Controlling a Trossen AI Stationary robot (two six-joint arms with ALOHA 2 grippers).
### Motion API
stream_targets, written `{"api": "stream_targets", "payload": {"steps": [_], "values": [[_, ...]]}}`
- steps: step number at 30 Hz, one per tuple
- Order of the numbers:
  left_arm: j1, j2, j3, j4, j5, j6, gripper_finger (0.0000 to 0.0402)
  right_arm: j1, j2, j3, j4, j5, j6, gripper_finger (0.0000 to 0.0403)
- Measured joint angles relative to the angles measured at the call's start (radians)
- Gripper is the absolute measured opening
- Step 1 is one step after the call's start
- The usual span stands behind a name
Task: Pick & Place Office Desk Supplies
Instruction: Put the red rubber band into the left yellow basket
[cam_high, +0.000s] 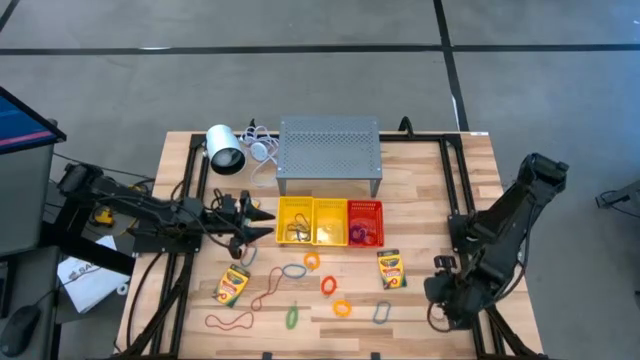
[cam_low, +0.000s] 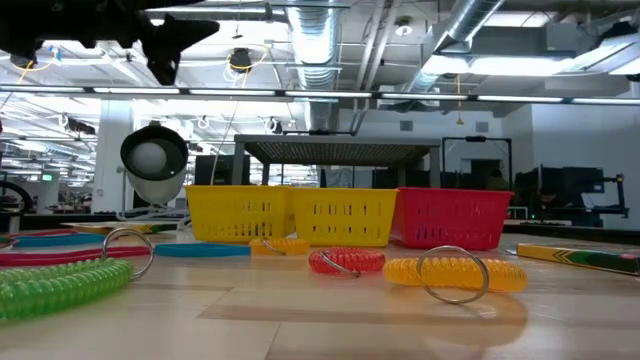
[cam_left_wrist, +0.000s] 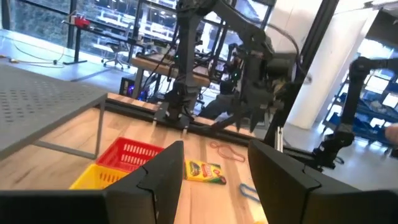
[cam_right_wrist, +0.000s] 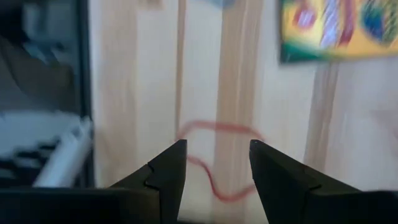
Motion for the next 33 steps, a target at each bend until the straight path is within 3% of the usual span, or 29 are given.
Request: {"api": "stream_targets", "payload": {"steps": [14, 33], "values": [[-0.005, 0.388, 0.0, 0.504, 0.0, -0.002, 0.0176, 0.07, 0.143, -0.059, -0.097, 0.01, -0.132, 0.017], [-0.006, 0.416, 0.0, 0.543, 0.026, -0.004, 0.0176, 0.06, 0.187, -0.168, 0.094, 0.015, -0.133, 0.017]]}}
